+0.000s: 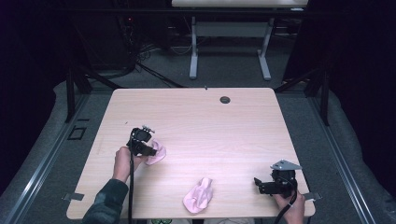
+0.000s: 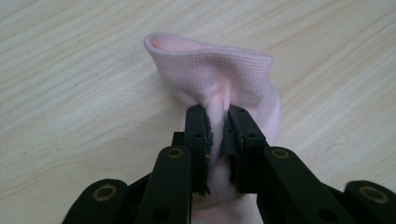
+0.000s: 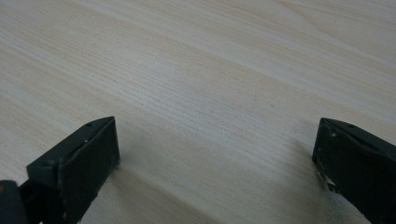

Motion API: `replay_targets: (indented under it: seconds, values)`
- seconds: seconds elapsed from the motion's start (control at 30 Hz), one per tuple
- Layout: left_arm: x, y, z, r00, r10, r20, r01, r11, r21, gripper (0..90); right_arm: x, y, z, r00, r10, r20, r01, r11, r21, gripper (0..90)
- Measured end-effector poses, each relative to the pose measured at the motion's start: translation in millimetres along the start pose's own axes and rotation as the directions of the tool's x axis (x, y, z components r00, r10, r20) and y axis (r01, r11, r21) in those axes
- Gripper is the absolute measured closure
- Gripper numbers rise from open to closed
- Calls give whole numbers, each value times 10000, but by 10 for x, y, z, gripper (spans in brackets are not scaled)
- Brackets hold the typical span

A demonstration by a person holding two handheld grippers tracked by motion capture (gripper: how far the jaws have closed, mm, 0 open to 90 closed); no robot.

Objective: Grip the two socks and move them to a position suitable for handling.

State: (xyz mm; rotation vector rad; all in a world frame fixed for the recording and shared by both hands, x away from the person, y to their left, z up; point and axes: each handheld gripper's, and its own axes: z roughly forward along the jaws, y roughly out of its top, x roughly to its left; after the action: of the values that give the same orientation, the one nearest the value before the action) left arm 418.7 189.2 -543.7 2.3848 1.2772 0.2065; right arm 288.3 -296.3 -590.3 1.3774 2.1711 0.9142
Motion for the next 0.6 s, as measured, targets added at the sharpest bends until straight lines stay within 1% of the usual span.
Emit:
replay_targets:
  seconds: [0.03,0.07,0.1,0.13,0.17,0.2,0.23,0.3,0.33,0.37,0.4,0.43,0.47,0.5,0.53,0.57,0.6]
  values:
    - [-48,26,-86,9999,57,135,-53,9994,-353,790,0,0,-1,10000,-3,0,3,10000,8,0]
    - [-71,40,-121,9998,129,156,-121,9988,-477,791,0,0,0,10000,-1,-1,1,10000,1,0]
    - [-71,40,-121,9998,129,156,-121,9988,-477,791,0,0,0,10000,-2,2,2,10000,2,0]
    - [-162,95,-229,9990,313,311,-286,9960,-850,791,0,0,0,10000,-2,-2,2,10000,2,0]
    - [-209,125,-273,9983,448,382,-408,9940,-1011,791,-3,2,-3,10000,-38,-7,38,10000,43,0]
    - [-246,148,-306,9974,554,461,-501,9927,-1093,791,-4,2,-3,10000,-39,-7,39,10000,45,0]
    - [-246,148,-306,9974,554,461,-501,9927,-1093,791,-4,2,-3,10000,-39,-7,39,10000,45,0]
    - [-353,210,-373,9948,793,638,-700,9882,-1363,792,-4,2,-3,10000,-32,-4,32,10000,41,0]
    - [-418,250,-408,9925,965,749,-846,9854,-1478,791,-4,2,-3,10000,-33,-13,33,10000,48,0]
    - [-524,313,-442,9884,1194,939,-1026,9806,-1672,791,-4,2,-3,10000,-27,-13,27,10000,45,0]
    - [-524,313,-442,9884,1194,939,-1026,9806,-1672,791,-4,2,-3,10000,-27,-13,27,10000,45,0]
    - [-620,369,-457,9845,1384,1078,-1181,9772,-1763,791,-5,2,-3,10000,-25,-8,25,10000,47,0]
    - [-674,400,-463,9825,1477,1138,-1256,9753,-1816,791,-5,2,-3,10000,-22,-9,22,10000,45,0]
    - [-674,400,-463,9825,1477,1138,-1256,9753,-1816,791,-5,2,-3,10000,-22,-9,22,10000,45,0]
    - [-790,467,-464,9757,1651,1439,-1348,9706,-1996,791,-5,2,-3,10000,-22,-9,22,10000,44,0]
    - [-790,467,-464,9757,1651,1439,-1348,9706,-1996,791,-5,2,-3,10000,-22,-9,22,10000,44,0]
    - [-882,518,-455,9691,1829,1655,-1472,9672,-2069,791,-5,2,-3,10000,-25,-11,25,10000,47,0]
